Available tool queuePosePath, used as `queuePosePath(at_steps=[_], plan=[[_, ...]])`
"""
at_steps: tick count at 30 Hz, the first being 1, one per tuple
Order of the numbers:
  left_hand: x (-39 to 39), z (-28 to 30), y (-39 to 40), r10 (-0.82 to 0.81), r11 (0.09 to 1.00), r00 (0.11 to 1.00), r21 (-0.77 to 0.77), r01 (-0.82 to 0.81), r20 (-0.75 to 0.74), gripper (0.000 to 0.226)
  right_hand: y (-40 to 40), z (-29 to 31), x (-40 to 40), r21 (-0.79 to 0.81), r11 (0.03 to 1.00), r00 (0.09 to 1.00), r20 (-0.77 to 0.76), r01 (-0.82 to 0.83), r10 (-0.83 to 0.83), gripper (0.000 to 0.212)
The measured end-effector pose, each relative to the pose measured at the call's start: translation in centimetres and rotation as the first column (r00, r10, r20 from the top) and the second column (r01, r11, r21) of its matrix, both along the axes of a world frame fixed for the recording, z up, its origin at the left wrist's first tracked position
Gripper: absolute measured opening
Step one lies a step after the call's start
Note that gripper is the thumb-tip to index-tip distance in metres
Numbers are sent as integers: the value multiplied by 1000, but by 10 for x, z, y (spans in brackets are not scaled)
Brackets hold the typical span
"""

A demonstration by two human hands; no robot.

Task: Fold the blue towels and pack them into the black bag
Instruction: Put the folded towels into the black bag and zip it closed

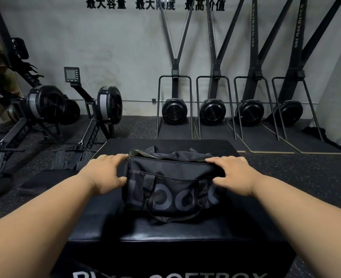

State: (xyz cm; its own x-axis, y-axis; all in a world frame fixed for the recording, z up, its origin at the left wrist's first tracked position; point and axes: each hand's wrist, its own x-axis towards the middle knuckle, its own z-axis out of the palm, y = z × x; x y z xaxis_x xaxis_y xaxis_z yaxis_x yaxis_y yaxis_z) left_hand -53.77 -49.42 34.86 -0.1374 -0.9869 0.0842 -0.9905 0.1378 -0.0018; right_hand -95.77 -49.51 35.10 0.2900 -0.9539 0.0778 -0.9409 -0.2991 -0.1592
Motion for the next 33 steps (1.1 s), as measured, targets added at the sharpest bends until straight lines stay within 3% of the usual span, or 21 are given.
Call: queuePosePath(at_steps=[3, 7, 10, 16, 19, 21, 24, 28, 33], plan=[[8, -15, 2, 99, 995, 961, 50, -89, -257, 82, 3, -2, 12, -43, 999, 1000, -9, -22, 21, 78], [7, -29, 0, 132, 990, 916, 90, -105, -380, 81, 2, -5, 39, -62, 997, 998, 20, -52, 53, 71], [0, -33, -10, 163, 986, 825, 110, -123, -542, 79, -2, -5, 63, -62, 996, 996, 59, -66, 70, 68], [-3, -33, -46, 263, 962, 527, 176, -210, -808, 72, -19, -10, 109, -22, 994, 985, 134, -111, 113, 63], [0, -38, -63, 327, 939, 263, 281, -198, -908, 75, -28, -16, 133, -9, 990, 979, 144, -143, 143, 60], [-5, -42, -68, 323, 943, 95, 312, -114, -942, 56, -33, -20, 147, 2, 987, 977, 143, -160, 158, 61], [-10, -50, -75, 260, 960, 25, 255, -118, -965, 48, -39, -28, 162, 22, 986, 974, 156, -168, 163, 64], [-14, -51, -73, 210, 960, -133, 231, -161, -969, 35, -38, -35, 166, 56, 985, 957, 252, -162, 143, 67], [-12, -40, -51, 188, 966, -251, 225, -126, -949, 34, -24, -37, 158, 40, 991, 910, 401, -129, 102, 54]])
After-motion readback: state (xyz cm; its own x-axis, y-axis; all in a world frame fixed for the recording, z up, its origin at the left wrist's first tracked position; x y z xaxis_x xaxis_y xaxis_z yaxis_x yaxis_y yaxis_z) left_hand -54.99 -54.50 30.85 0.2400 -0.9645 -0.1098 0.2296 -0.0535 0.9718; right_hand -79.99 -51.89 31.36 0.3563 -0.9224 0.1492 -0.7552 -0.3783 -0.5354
